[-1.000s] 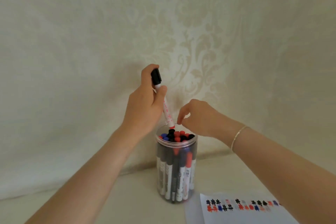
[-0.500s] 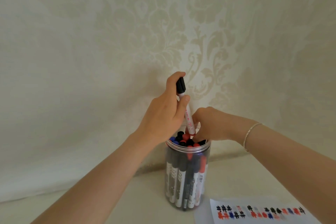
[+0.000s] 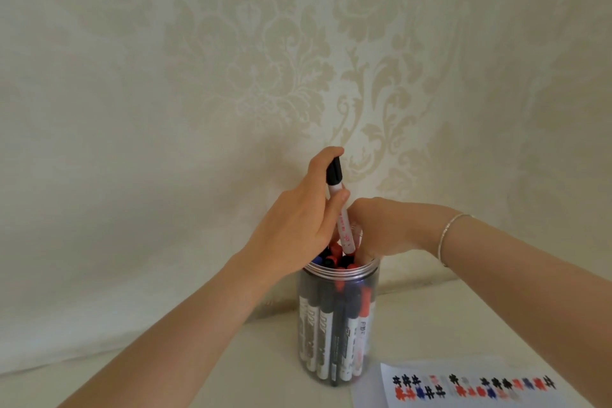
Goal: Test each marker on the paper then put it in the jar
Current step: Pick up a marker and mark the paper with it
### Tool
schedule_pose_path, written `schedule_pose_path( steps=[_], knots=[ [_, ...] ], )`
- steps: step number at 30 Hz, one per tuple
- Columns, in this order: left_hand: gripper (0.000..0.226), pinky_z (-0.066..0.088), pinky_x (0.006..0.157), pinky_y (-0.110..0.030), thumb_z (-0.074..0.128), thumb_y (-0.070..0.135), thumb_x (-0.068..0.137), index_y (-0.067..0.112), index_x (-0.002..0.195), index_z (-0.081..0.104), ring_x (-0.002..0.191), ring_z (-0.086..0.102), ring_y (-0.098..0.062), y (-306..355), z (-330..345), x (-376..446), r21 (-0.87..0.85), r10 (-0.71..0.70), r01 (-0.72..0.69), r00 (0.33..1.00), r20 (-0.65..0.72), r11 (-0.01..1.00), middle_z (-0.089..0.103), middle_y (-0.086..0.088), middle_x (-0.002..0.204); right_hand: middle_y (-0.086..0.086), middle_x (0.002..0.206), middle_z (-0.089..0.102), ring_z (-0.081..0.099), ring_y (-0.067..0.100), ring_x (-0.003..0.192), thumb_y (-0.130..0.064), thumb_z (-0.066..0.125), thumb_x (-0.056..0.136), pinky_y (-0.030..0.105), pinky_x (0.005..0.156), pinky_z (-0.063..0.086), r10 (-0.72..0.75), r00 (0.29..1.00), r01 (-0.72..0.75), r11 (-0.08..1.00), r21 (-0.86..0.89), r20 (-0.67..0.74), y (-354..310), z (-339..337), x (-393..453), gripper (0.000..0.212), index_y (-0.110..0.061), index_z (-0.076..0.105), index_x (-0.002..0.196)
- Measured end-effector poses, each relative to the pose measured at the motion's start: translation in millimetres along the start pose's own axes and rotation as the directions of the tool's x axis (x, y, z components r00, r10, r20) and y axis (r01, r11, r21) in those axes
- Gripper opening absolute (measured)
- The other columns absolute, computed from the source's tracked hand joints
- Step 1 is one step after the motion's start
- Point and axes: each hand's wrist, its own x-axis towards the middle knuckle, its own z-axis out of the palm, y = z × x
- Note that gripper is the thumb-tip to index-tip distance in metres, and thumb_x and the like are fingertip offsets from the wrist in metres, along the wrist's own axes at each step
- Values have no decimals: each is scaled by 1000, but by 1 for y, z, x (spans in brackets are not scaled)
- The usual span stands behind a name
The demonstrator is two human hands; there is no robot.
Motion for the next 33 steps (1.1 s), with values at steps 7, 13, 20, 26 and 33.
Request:
schedule_pose_path(
  steps=[7, 13, 20, 26, 33],
  knots=[
    [39, 53, 56, -45, 42, 34, 98, 43, 124, 14, 57, 64, -23, 5, -7, -2, 16, 54, -56, 991, 121, 998, 68, -9, 84, 10, 108, 70, 70, 21, 90, 1, 64, 79, 22, 76, 57, 7, 1000, -4, 973, 231, -8, 13, -4, -8, 37, -13, 65, 114],
    [36, 43, 47, -18, 46, 29, 98, 46, 116, 20, 49, 55, -4, 3, -5, -8, 38, 106, -107, 993, 43, 993, 68, 0, 80, 10, 86, 72, 70, 17, 70, -15, 65, 81, 23, 66, 56, 71, 993, -67, 997, 40, -96, 5, 1, -5, 20, -2, 66, 97],
    [37, 53, 58, -46, 39, 32, 94, 38, 127, 23, 61, 68, -20, -16, -2, -11, -145, 29, -36, 998, -53, 989, 64, -4, 73, 5, 75, 58, 56, 13, 61, -6, 51, 89, 16, 51, 43, 98, 995, -94, 987, -127, 31, -10, -6, 4, 15, -5, 60, 102],
    [37, 54, 58, -48, 40, 31, 94, 38, 126, 25, 65, 68, -23, -19, -7, -7, -164, 10, -33, 990, -140, 986, 63, -7, 74, 11, 92, 64, 53, 19, 78, -6, 58, 86, 23, 66, 44, 56, 998, -55, 997, -47, 30, -5, -8, 3, 23, -4, 70, 105],
    [37, 52, 55, -48, 40, 29, 94, 39, 126, 25, 61, 66, -23, -15, 1, -4, -169, 35, -56, 992, -122, 984, 61, -8, 70, -1, 68, 54, 50, 9, 61, -2, 57, 84, 12, 49, 40, 40, 998, -40, 999, 1, 46, 0, -10, 5, 12, -10, 65, 85]
  ],
)
